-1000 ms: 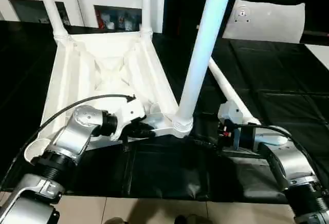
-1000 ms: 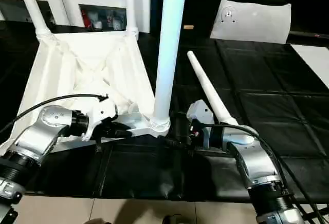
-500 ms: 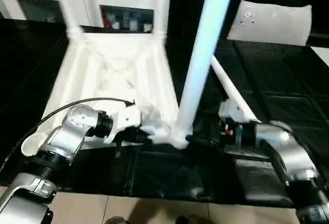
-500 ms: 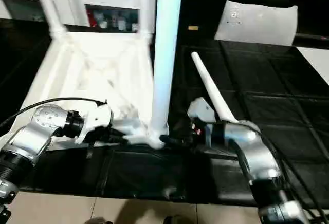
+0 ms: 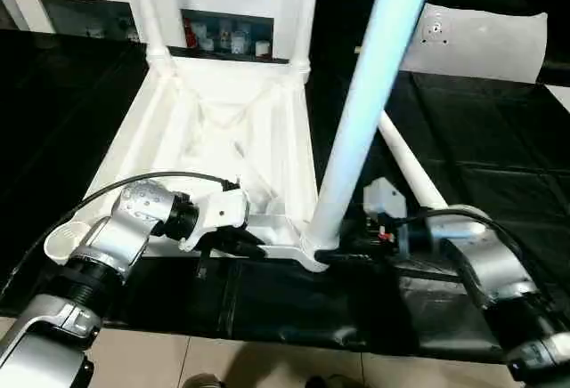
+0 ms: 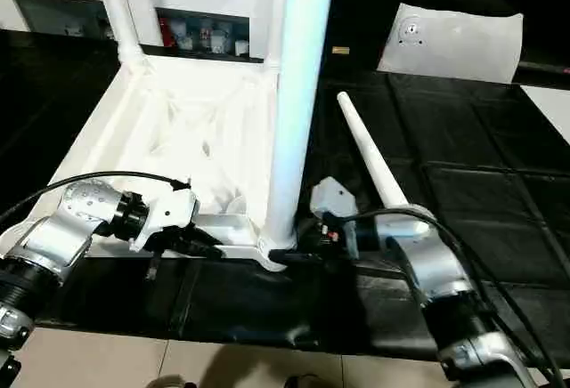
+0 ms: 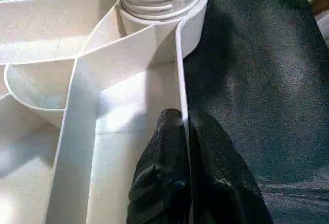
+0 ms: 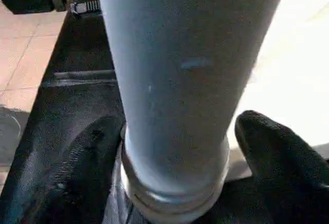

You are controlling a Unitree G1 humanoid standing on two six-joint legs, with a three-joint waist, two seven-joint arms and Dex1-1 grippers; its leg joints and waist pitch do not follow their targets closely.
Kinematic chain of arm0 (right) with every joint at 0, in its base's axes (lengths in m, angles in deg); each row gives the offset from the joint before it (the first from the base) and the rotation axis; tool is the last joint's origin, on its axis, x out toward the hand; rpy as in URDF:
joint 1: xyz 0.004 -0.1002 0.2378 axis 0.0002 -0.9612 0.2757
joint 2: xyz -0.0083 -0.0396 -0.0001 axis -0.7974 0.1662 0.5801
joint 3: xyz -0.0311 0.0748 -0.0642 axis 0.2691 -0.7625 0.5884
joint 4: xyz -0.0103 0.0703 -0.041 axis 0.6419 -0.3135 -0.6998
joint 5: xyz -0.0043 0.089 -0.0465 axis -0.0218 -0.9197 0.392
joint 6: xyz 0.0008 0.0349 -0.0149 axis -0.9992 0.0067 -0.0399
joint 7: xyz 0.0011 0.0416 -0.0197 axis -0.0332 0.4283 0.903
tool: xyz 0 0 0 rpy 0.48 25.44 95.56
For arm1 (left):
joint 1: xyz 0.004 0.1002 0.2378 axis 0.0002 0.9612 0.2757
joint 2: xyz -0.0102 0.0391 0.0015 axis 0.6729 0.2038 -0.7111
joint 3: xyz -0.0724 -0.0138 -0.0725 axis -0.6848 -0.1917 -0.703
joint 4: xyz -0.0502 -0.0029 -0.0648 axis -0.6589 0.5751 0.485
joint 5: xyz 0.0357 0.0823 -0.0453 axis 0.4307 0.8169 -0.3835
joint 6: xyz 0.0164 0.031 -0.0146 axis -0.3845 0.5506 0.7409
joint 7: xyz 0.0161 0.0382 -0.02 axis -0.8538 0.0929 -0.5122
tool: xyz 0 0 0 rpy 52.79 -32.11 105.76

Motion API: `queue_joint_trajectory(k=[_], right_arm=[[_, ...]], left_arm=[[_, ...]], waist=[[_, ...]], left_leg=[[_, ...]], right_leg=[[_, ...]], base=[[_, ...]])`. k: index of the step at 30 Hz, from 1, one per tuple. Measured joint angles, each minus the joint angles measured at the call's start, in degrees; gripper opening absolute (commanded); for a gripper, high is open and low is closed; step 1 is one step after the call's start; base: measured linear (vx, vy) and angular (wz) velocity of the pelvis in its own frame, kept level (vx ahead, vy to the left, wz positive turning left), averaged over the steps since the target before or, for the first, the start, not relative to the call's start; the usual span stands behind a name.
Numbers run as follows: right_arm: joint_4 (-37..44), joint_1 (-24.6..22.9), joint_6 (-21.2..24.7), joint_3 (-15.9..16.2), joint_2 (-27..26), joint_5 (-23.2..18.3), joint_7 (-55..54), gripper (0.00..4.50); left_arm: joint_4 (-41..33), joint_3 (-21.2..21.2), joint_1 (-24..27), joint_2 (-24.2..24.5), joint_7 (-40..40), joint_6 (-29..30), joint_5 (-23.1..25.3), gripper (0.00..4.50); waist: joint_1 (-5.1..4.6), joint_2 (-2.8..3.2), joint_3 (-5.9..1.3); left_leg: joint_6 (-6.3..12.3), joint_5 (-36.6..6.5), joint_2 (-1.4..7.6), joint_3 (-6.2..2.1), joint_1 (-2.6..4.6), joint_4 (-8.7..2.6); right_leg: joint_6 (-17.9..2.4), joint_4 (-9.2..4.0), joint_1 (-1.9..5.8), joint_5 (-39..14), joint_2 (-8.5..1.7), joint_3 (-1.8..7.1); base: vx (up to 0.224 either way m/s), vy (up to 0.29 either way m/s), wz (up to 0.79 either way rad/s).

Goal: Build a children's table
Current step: Rotate leg to tighten

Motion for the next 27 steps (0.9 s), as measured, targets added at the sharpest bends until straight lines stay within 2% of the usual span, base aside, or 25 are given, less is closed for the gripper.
queue_joint_trajectory(k=[7, 13, 18, 20, 22, 24, 25, 27], right_arm=[[-0.90, 0.01, -0.24, 0.03, -0.11, -0.34, 0.67, 2.88], [-0.94, -0.06, -0.18, -0.01, -0.12, -0.48, 0.85, 2.72], [1.61, -2.94, 2.94, -1.97, -0.86, -1.46, -1.83, 2.70], [3.43, -5.12, 5.55, -3.44, -2.29, -1.49, -6.49, 2.69], [3.92, -6.03, 7.43, -5.09, -5.39, -0.13, -13.79, 2.69], [3.17, -5.66, 9.01, -6.99, -9.41, 1.69, -22.53, 2.69], [2.20, -4.84, 9.97, -8.06, -11.61, 2.41, -27.36, 2.69], [0.00, -2.90, 11.39, -10.04, -15.60, 3.58, -35.31, 2.69]], left_arm=[[0.03, -0.01, 0.00, 0.02, 0.09, -0.09, 0.03, 0.00], [0.04, -0.10, 0.00, -0.12, 0.15, 0.31, 0.03, 0.00], [-0.70, -0.63, 0.03, -1.92, -2.21, 4.59, 0.02, 0.00], [-1.79, -1.66, 0.77, -3.64, -5.51, 8.74, 0.08, 0.00], [-2.36, -2.82, 1.28, -5.42, -9.81, 13.04, 0.56, 0.00], [-3.12, -4.10, 1.54, -7.78, -15.01, 17.06, 1.66, 0.00], [-3.41, -4.64, 1.56, -9.56, -18.14, 19.11, 2.29, 0.00], [-4.66, -5.50, 1.61, -12.52, -23.86, 23.70, 3.17, 0.00]], waist=[[0.00, 0.01, 0.00], [0.04, 0.01, 0.00], [0.78, 0.15, -0.08], [1.03, 0.18, -0.10], [0.20, 0.24, -0.14], [-1.07, 0.37, -0.22], [-1.99, 0.59, -0.31], [-3.17, 0.72, -0.33]], left_leg=[[0.00, 0.00, 0.01, 0.01, 0.01, 0.00], [0.00, 0.00, 0.01, 0.01, 0.03, 0.00], [0.00, 0.00, 0.00, 0.05, 0.20, 0.03], [-0.01, 0.00, 0.01, 0.12, 0.58, 0.03], [-0.02, -0.01, 0.02, 0.15, 1.07, 0.02], [-0.02, -0.01, 0.01, 0.09, 1.10, 0.01], [-0.01, -0.01, 0.06, -0.17, 1.00, 0.00], [0.00, -0.01, 0.14, -0.45, 0.83, -0.12]], right_leg=[[0.00, 0.00, 0.00, 0.00, 0.00, 0.00], [-0.01, 0.00, 0.01, 0.00, 0.00, 0.00], [0.00, -0.02, 0.19, -0.01, -0.04, 0.00], [0.25, -0.02, 0.47, -0.16, -0.05, 0.02], [0.36, -0.05, 0.81, -0.22, -0.05, 0.02], [0.40, -0.26, 0.80, -0.25, -0.04, -0.05], [0.41, -0.67, 0.80, -0.25, -0.05, -0.32], [0.40, -1.45, 0.82, -0.25, -0.03, -0.73]], base=[[0.000, 0.000, 0.00], [0.000, 0.000, 0.00], [0.000, 0.000, 0.00], [0.000, 0.000, 0.00], [0.000, 0.000, 0.00], [-0.025, 0.000, -0.03], [-0.054, 0.010, -0.10], [-0.055, 0.016, -0.12]])
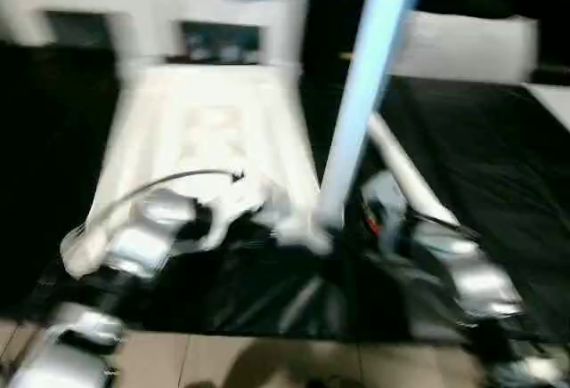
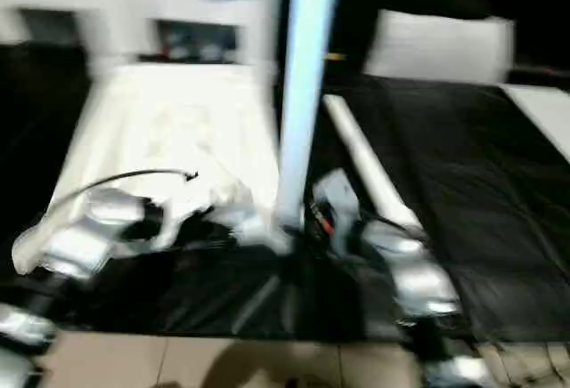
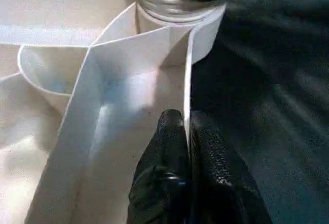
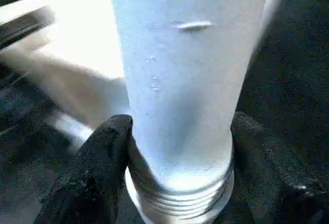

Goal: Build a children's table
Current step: Rotate leg to tighten

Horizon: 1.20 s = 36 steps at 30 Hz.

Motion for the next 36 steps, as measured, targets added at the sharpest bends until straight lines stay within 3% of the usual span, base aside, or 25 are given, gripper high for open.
queue_joint_trajectory(k=[1, 4, 9, 12, 14, 23, 29, 33, 36], right_arm=[[-1.57, 1.56, 0.99, -1.07, -2.65, 0.96, -5.41, 2.69], [-3.03, 3.99, 3.17, -2.38, -6.31, 2.29, -14.71, 2.69], [-4.00, 5.37, 3.70, -3.86, -9.20, 3.62, -21.02, 2.69], [-4.00, 5.36, 3.10, -4.16, -9.57, 3.73, -21.24, 3.41], [-3.66, 5.20, 2.48, -4.37, -10.32, 3.58, -21.59, 3.50], [1.46, 0.53, 0.51, -3.81, -7.78, 0.24, -13.04, 4.30], [4.84, -4.17, -2.57, -1.77, 5.15, -1.80, 3.55, 4.46], [5.26, -3.56, -5.06, -0.90, 10.18, -2.15, 12.89, 4.46], [5.24, -3.14, -5.71, -0.37, 12.50, -3.17, 17.91, 4.46]], left_arm=[[-0.74, -0.81, -0.01, -2.08, -3.76, 3.12, 0.65, 0.00], [-2.35, -1.93, -0.02, -6.33, -10.40, 8.62, 1.40, 0.00], [-3.31, -2.06, -0.01, -8.95, -14.83, 10.95, 2.10, 0.00], [-4.34, -2.03, 0.39, -9.05, -15.03, 11.17, 2.62, 0.00], [-5.04, -2.02, 0.74, -9.02, -15.19, 11.19, 2.94, 0.00], [-5.62, -1.36, 1.43, -4.40, -10.56, 5.79, 1.50, 0.00], [-1.97, -1.59, 1.89, 4.03, 1.49, -5.85, -1.32, 0.00], [0.59, -2.13, 1.76, 6.31, 7.99, -9.82, -2.96, 0.00], [1.18, -1.63, 1.74, 7.35, 12.72, -11.66, -3.52, 0.00]], waist=[[-0.83, 0.19, -0.02], [-2.02, 0.31, 0.00], [-2.57, 0.33, -0.01], [-2.63, 0.36, -0.03], [-2.60, 0.37, -0.04], [-1.28, 0.44, -0.08], [-0.15, 0.44, -0.08], [0.09, 0.42, -0.09], [1.25, 0.40, -0.08]], left_leg=[[0.01, 0.00, 0.12, -0.16, 0.02, 0.00], [0.03, -0.01, 0.14, -0.42, -0.24, 0.00], [0.14, 0.02, 0.06, -0.28, -0.42, 0.03], [0.34, 0.15, 0.05, -0.25, -0.79, 0.01], [0.35, 0.18, 0.05, -0.17, -0.76, 0.02], [0.30, 0.20, 0.14, 0.11, -0.83, -0.25], [0.29, 0.24, 0.22, 0.10, -1.03, -0.48], [0.09, 0.35, 0.17, 0.20, -1.01, -0.32], [0.09, 0.35, 0.15, 0.34, -0.94, -0.29]], right_leg=[[0.00, -0.58, 0.08, 0.00, -0.05, -0.56], [-0.01, -1.51, 0.15, 0.01, -0.41, -1.54], [-0.02, -1.77, 0.15, 0.01, -1.15, -2.33], [-0.28, -1.67, 0.10, 0.19, -1.18, -2.31], [-0.53, -1.41, 0.04, 0.40, -1.23, -2.28], [-0.43, -0.39, -0.58, 1.62, -1.20, -2.28], [-0.50, -0.37, -0.95, 1.60, -0.99, -2.18], [-0.49, -0.38, -0.90, 1.60, -1.04, -2.01], [-0.49, -0.40, -0.89, 1.60, -1.08, -1.84]], base=[[0.000, 0.000, 0.00], [0.000, 0.000, 0.00], [0.000, 0.000, 0.00], [0.000, 0.000, 0.00], [0.000, 0.000, 0.00], [0.000, 0.000, 0.00], [0.000, 0.000, 0.00], [0.000, 0.000, 0.00], [0.000, 0.000, 0.00]])
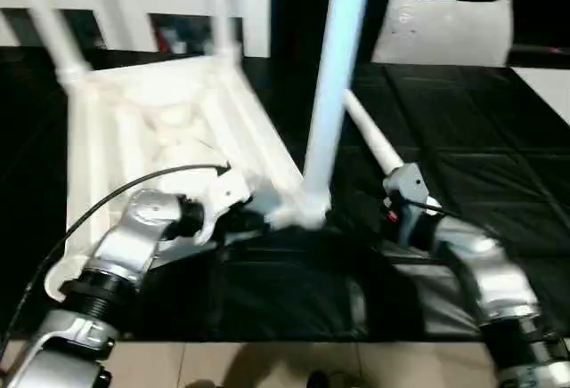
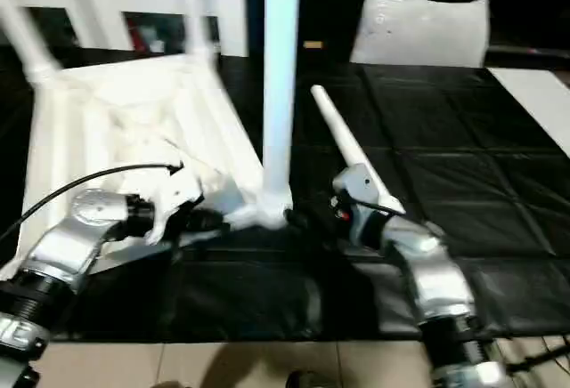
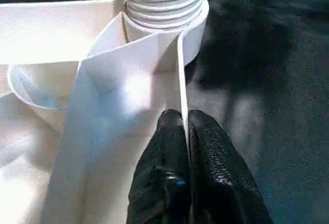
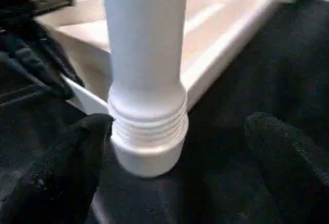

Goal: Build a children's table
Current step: Rotate leg to tighten

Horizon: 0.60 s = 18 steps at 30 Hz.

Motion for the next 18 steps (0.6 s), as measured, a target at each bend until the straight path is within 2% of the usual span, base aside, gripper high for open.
queue_joint_trajectory(k=[7, 12, 15, 16, 18], right_arm=[[-0.44, 2.43, -1.33, 4.35, 5.17, -0.62, 11.38, 4.46], [-2.84, 4.44, -4.51, 7.14, 5.96, 0.64, 16.54, 4.46], [-3.71, 5.07, -4.66, 8.18, 5.36, 0.67, 17.83, 4.46], [-4.12, 5.29, -4.54, 8.29, 5.07, 0.49, 18.08, 4.19], [-4.67, 5.71, -4.09, 8.36, 4.82, 0.09, 18.91, 4.12]], left_arm=[[3.42, 2.77, -1.73, 2.38, 8.23, -5.92, -0.90, 0.00], [5.55, 3.97, -3.11, 2.97, 12.61, -8.92, -0.75, 0.00], [6.14, 4.74, -3.67, 2.96, 13.51, -10.01, -0.69, 0.00], [6.22, 4.83, -3.70, 2.90, 13.60, -10.45, -0.69, 0.00], [6.94, 4.89, -4.09, 2.76, 13.95, -11.07, -0.69, 0.00]], waist=[[1.40, -0.17, -0.05], [1.72, -0.26, -0.08], [1.79, -0.44, -0.09], [1.83, -0.46, -0.09], [1.95, -0.46, -0.09]], left_leg=[[0.02, 0.00, 0.00, 0.38, 0.05, 0.06], [0.04, 0.02, 0.01, 0.43, 0.05, 0.10], [0.04, 0.02, 0.01, 0.45, 0.03, 0.12], [0.04, 0.02, 0.01, 0.45, 0.04, 0.12], [0.05, 0.02, 0.01, 0.45, 0.04, 0.13]], right_leg=[[0.02, 0.07, 0.04, -0.01, -0.07, 0.27], [0.02, 0.09, 0.04, 0.00, -0.07, 0.34], [0.01, 0.12, 0.04, 0.00, -0.07, 0.37], [0.01, 0.12, 0.04, 0.00, -0.07, 0.37], [0.01, 0.12, 0.03, 0.00, -0.07, 0.37]], base=[[0.000, 0.000, 0.00], [0.000, 0.000, 0.00], [0.000, 0.000, 0.00], [0.000, 0.000, 0.00], [0.000, 0.000, 0.00]])
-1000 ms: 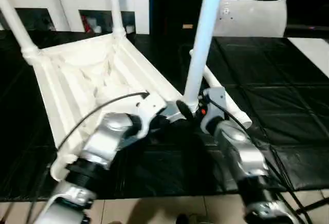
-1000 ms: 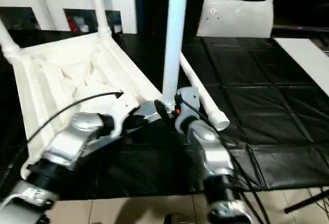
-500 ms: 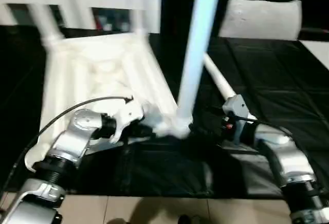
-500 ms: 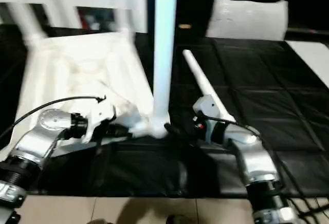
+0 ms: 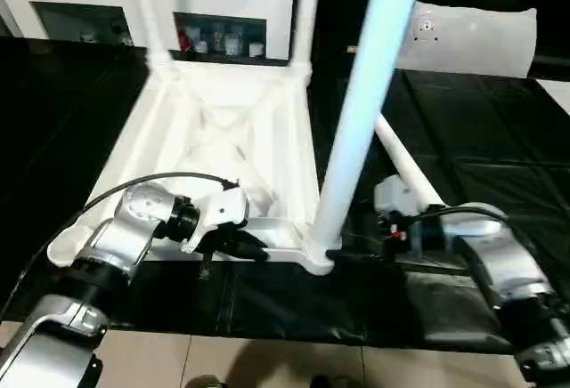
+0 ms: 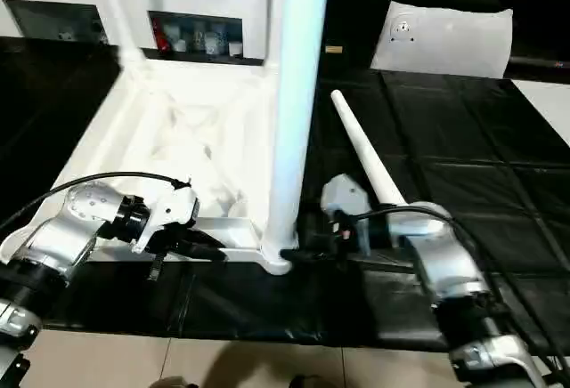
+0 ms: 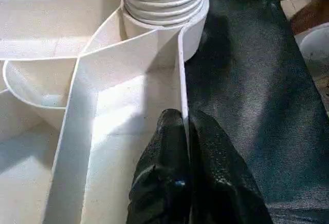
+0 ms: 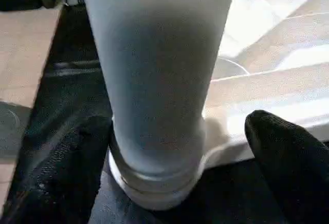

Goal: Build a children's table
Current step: Rotate leg to tighten

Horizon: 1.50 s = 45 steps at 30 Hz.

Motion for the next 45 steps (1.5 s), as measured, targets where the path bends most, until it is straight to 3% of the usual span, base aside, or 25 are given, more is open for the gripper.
queue_joint_trajectory(k=[9, 14, 21, 24, 28, 34, 36, 37, 40, 45], right_arm=[[-1.56, 0.43, -0.07, 1.70, -0.89, -0.33, 2.18, 3.44], [-2.23, 0.48, 0.06, 1.80, -1.12, -0.65, 2.88, 2.89], [-2.27, 0.33, 0.20, 1.74, -1.14, -0.87, 2.87, 2.70], [-1.57, -1.25, 1.80, -0.23, -2.86, -1.13, 0.03, 2.69], [-0.89, -2.41, 3.85, -1.89, -5.46, -0.83, -7.39, 2.67], [-1.15, -2.18, 8.80, -6.96, -15.34, 3.04, -30.40, 2.67], [-1.90, -1.24, 9.99, -8.11, -18.06, 4.31, -35.99, 2.67], [-2.56, -0.40, 10.59, -8.84, -19.94, 5.12, -40.07, 2.67], [-4.60, 2.23, 12.23, -10.28, -23.86, 6.80, -49.62, 2.67], [-5.39, 3.63, 12.70, -11.09, -25.99, 8.63, -56.00, 2.67]], left_arm=[[1.93, 0.85, -1.29, -0.72, 0.80, -2.03, 0.32, 0.00], [3.16, 0.96, -1.81, -0.87, 1.26, -2.69, 0.28, 0.00], [3.40, 0.84, -1.82, -1.06, 0.96, -2.70, 0.27, 0.00], [3.36, -0.09, -1.31, -2.22, -1.71, -1.14, 0.24, 0.00], [1.76, -1.68, -0.19, -3.27, -6.95, 3.34, 0.53, 0.00], [-8.33, -5.75, 4.92, -9.15, -23.44, 18.05, 3.21, 0.00], [-10.09, -6.47, 5.78, -11.27, -27.89, 20.78, 3.73, 0.00], [-10.70, -7.19, 6.05, -12.96, -30.70, 22.13, 4.03, 0.00], [-12.35, -7.95, 6.21, -16.81, -37.37, 25.67, 5.60, 0.00], [-14.87, -8.24, 6.53, -20.63, -43.04, 30.28, 6.71, 0.00]], waist=[[1.21, -0.02, -0.01], [1.29, -0.02, -0.01], [1.34, -0.01, -0.02], [1.41, 0.00, -0.02], [0.68, 0.04, -0.04], [-3.39, 0.43, -0.27], [-4.11, 0.55, -0.34], [-4.56, 0.64, -0.38], [-5.43, 0.73, -0.41], [-6.08, 0.75, -0.42]], left_leg=[[-0.01, 0.00, 0.02, 0.02, 0.01, 0.00], [-0.01, 0.00, 0.01, 0.04, 0.03, 0.00], [-0.01, 0.00, 0.01, 0.04, 0.06, 0.00], [-0.02, 0.00, 0.02, 0.04, 0.13, 0.03], [-0.07, 0.03, 0.02, 0.04, 0.21, 0.13], [-0.08, 0.05, -0.03, -0.03, 0.51, 0.23], [-0.07, 0.04, -0.09, 0.03, 0.56, 0.26], [-0.07, 0.04, -0.09, -0.01, 0.54, 0.40], [-0.05, 0.04, 0.03, -0.37, 0.08, 0.23], [0.35, -0.03, -0.14, -0.49, -0.08, 0.27]], right_leg=[[-0.01, 0.04, 0.01, 0.00, 0.00, 0.01], [-0.01, 0.06, 0.02, 0.01, 0.00, 0.02], [-0.01, 0.08, 0.06, 0.00, 0.00, 0.02], [-0.01, 0.08, 0.17, 0.00, 0.00, 0.02], [0.00, 0.05, 0.21, 0.00, 0.00, 0.04], [0.06, -0.21, 0.28, -0.03, -0.03, -0.03], [0.07, -0.30, 0.28, -0.04, -0.07, -0.16], [0.08, -0.48, 0.30, -0.04, -0.17, -0.65], [0.08, -1.35, 0.43, -0.04, -0.37, -1.49], [0.08, -1.51, 0.47, -0.03, -0.71, -1.32]], base=[[0.000, 0.000, 0.00], [0.000, 0.000, 0.00], [0.000, 0.000, 0.00], [0.000, 0.000, 0.00], [0.000, 0.000, 0.00], [0.000, 0.000, 0.00], [0.000, 0.000, 0.00], [0.000, 0.000, 0.00], [0.000, 0.000, 0.00], [0.000, 0.000, 0.00]])
